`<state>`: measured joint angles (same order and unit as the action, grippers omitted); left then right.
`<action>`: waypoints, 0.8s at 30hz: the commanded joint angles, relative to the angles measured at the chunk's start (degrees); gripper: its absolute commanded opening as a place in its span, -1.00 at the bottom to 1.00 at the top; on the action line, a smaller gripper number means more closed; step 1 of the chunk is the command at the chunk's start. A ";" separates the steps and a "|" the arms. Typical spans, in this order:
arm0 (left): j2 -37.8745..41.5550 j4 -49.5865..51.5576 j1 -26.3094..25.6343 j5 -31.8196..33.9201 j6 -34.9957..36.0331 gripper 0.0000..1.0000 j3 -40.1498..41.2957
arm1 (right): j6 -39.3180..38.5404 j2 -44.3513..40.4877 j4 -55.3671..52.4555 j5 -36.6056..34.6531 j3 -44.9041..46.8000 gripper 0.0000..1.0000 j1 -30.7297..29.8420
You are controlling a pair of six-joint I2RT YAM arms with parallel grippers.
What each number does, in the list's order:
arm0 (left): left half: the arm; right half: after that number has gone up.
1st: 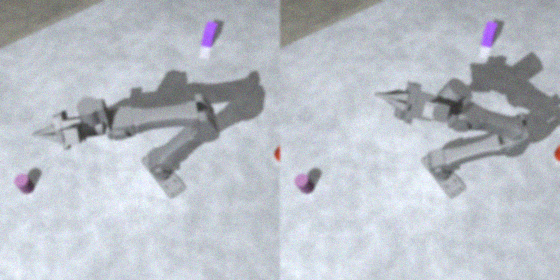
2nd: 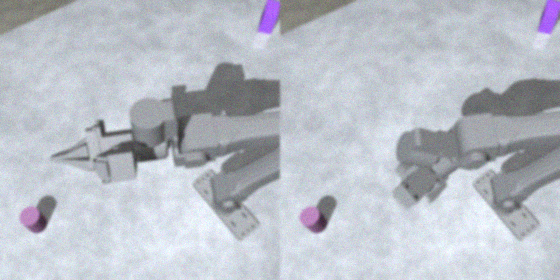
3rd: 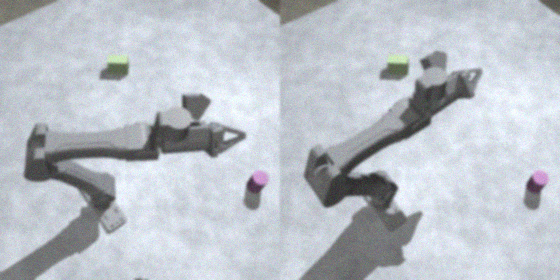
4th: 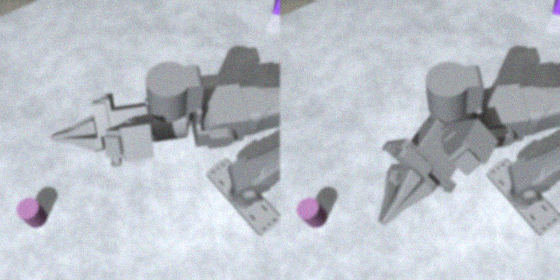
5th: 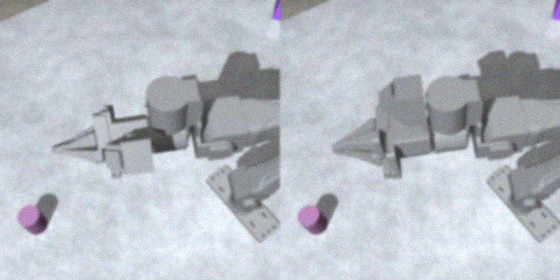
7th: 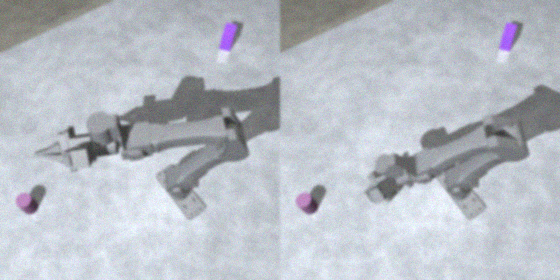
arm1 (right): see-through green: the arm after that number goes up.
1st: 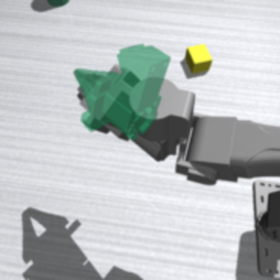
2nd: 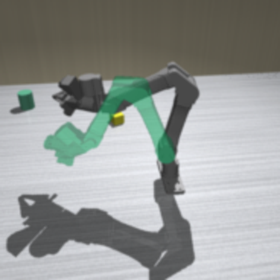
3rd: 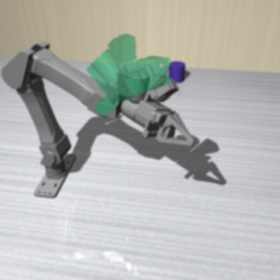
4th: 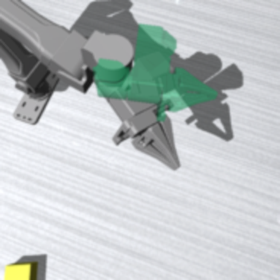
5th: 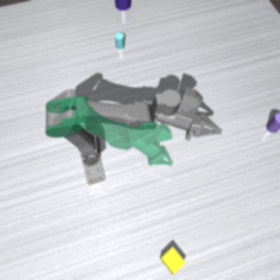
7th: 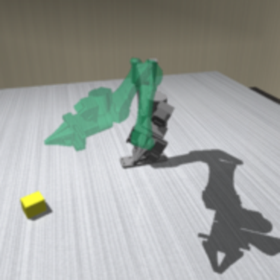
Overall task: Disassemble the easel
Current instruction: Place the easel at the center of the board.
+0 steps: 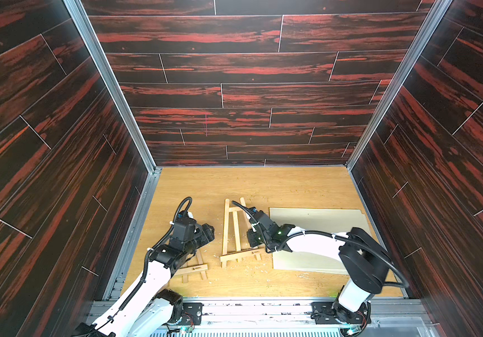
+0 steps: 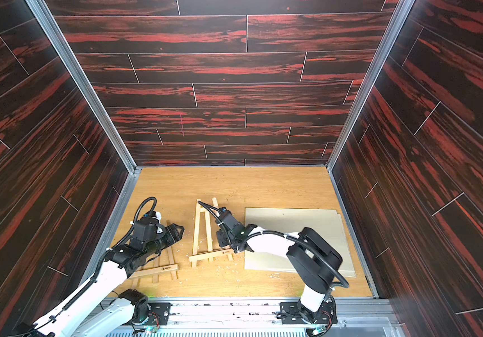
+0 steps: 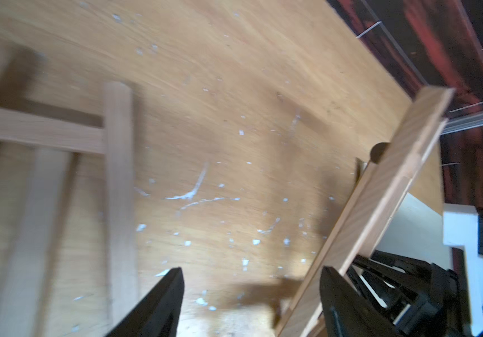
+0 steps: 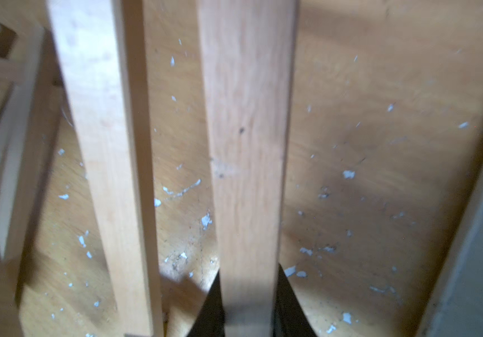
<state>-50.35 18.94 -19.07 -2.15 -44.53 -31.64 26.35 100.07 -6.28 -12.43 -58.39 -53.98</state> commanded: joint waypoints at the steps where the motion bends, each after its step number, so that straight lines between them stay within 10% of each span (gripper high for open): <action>1: 0.63 2.92 0.59 1.54 1.55 0.57 -1.54 | 2.54 3.35 -4.40 2.05 -2.42 -0.53 -1.21; 24: 1.56 5.61 1.14 2.08 3.55 0.61 -3.06 | 4.00 9.92 -14.92 0.67 -9.94 -0.28 -3.15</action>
<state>-50.06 22.65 -18.28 -1.19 -41.98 -33.21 29.54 108.79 -19.05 -11.22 -66.96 -56.80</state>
